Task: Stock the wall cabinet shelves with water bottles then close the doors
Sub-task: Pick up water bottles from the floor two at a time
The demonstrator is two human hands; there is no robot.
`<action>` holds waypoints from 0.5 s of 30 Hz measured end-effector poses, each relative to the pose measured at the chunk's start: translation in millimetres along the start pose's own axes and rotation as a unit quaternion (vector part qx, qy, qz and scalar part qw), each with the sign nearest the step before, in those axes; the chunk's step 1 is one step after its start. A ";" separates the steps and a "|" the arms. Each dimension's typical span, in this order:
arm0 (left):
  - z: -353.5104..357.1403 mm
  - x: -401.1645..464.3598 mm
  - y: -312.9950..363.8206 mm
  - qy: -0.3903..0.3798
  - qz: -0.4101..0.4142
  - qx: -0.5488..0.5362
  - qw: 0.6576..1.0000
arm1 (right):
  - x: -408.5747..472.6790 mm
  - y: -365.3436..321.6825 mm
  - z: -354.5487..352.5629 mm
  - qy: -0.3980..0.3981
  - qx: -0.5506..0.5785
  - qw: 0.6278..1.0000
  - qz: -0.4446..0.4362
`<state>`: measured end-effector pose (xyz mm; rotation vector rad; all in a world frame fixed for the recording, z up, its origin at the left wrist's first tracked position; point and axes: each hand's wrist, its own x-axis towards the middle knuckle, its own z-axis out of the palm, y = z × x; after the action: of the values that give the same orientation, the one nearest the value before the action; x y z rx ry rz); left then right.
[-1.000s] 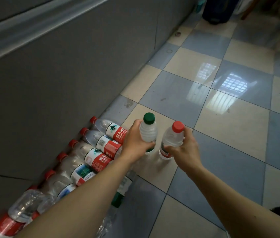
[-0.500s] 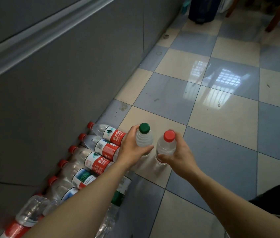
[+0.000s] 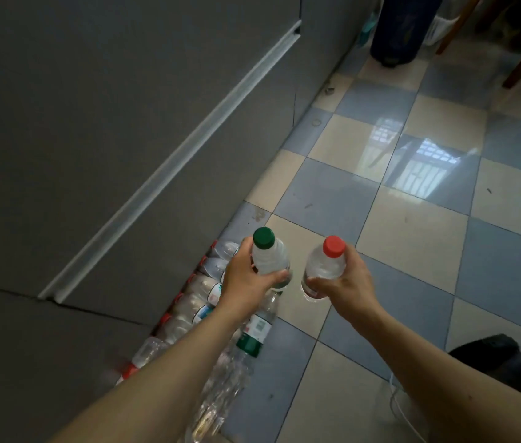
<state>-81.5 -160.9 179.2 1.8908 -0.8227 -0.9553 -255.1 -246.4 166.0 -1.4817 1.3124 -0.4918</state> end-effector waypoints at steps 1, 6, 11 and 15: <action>-18.7 -15.2 21.1 0.004 -0.001 -0.008 1.000 | -14.1 -27.8 -5.5 0.001 0.002 1.000 -0.002; -121.9 -101.2 149.7 0.021 0.023 -0.012 0.999 | -101.1 -194.4 -44.7 -0.022 -0.005 0.999 -0.029; -232.4 -195.7 311.9 0.056 0.071 -0.065 0.994 | -197.9 -388.0 -95.7 -0.052 -0.021 0.992 -0.110; -316.5 -254.8 432.9 0.101 0.152 -0.091 0.979 | -255.0 -536.7 -128.8 -0.073 -0.002 0.970 -0.232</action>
<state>-13.2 -17.0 751.2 1.6175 -0.8414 -0.6159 -193.2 -153.0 763.5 -1.7994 0.8489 -0.6642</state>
